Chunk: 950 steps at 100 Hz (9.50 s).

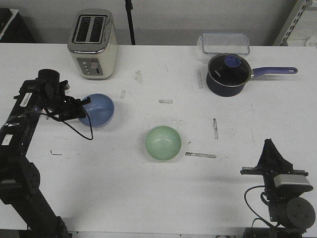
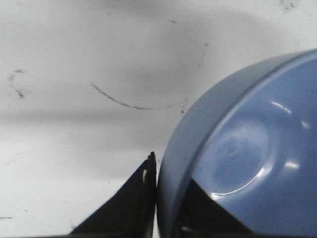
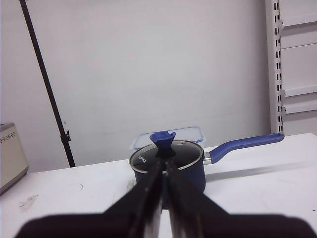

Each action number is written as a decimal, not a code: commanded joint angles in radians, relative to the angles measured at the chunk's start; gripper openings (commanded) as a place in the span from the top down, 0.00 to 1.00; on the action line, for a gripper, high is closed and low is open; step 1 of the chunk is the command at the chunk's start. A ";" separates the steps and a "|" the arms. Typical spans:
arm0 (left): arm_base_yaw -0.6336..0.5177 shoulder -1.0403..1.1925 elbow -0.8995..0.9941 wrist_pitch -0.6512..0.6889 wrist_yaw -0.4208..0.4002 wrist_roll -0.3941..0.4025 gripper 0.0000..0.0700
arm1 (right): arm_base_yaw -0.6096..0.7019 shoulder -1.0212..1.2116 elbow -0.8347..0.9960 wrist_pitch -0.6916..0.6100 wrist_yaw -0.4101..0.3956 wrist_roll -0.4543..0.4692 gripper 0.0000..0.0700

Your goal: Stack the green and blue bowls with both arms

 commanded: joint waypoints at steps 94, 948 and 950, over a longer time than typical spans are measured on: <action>-0.549 -0.056 0.027 0.006 0.111 -0.165 1.00 | 0.000 0.000 0.002 0.011 0.000 0.009 0.99; -0.112 -1.860 -1.685 1.259 -0.362 0.177 1.00 | 0.073 -0.253 -0.400 0.072 0.053 -0.219 0.99; -0.112 -1.860 -1.685 1.258 -0.363 0.177 1.00 | 0.074 -0.253 -0.400 0.074 0.049 -0.219 0.99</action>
